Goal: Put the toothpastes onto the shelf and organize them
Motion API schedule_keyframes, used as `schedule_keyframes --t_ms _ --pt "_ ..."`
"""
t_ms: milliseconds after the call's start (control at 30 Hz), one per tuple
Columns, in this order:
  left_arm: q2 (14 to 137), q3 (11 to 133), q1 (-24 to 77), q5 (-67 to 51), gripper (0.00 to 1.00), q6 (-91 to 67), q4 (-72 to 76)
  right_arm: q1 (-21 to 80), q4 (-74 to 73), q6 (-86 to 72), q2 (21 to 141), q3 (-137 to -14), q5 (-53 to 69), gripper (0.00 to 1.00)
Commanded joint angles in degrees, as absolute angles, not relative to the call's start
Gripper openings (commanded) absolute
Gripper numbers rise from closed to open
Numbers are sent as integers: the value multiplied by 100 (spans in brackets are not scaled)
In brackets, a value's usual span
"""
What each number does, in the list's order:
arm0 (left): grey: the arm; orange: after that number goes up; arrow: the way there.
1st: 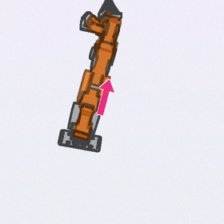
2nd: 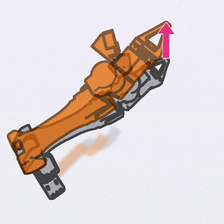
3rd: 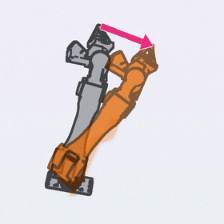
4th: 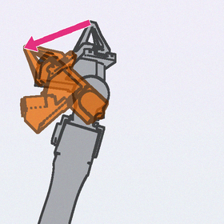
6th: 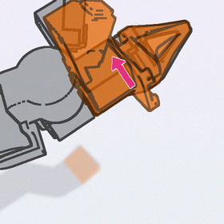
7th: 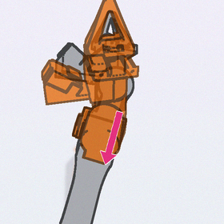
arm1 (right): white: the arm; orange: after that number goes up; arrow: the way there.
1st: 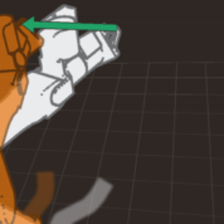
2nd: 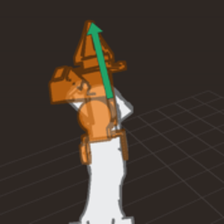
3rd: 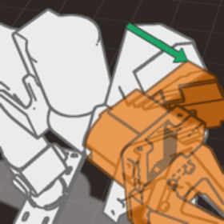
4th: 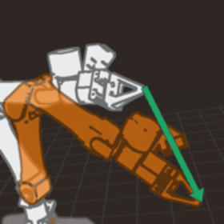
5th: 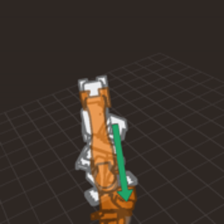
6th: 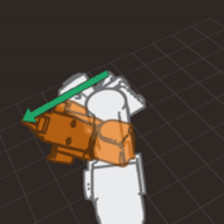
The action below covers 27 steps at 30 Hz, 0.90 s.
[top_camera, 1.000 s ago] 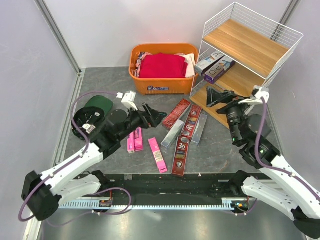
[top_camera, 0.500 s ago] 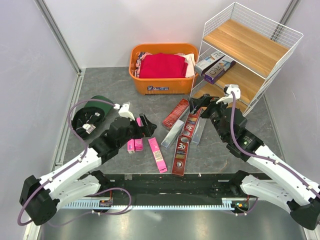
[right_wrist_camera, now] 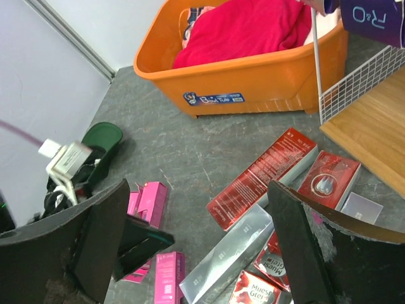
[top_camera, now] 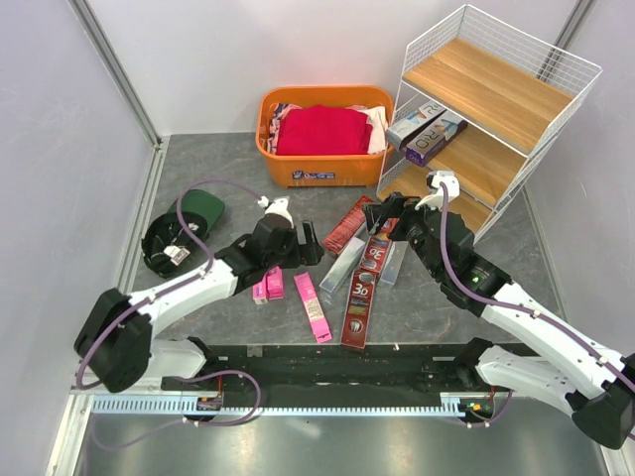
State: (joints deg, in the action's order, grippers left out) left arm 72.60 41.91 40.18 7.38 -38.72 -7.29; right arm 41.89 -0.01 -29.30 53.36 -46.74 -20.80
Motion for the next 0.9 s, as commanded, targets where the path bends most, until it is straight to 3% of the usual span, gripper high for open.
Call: schedule_keyframes --t_ms 0,367,867 --pt "7804 4850 3990 388 96 -3183 -598 4192 18 -3015 5309 -4667 -1978 98" --pt "8586 4931 4315 -395 92 -2567 -132 4192 -193 -2962 5256 -4649 -2118 98" --pt "9246 5212 4729 -26 85 -2531 -167 4192 -430 -2892 5019 -4772 -2364 98"
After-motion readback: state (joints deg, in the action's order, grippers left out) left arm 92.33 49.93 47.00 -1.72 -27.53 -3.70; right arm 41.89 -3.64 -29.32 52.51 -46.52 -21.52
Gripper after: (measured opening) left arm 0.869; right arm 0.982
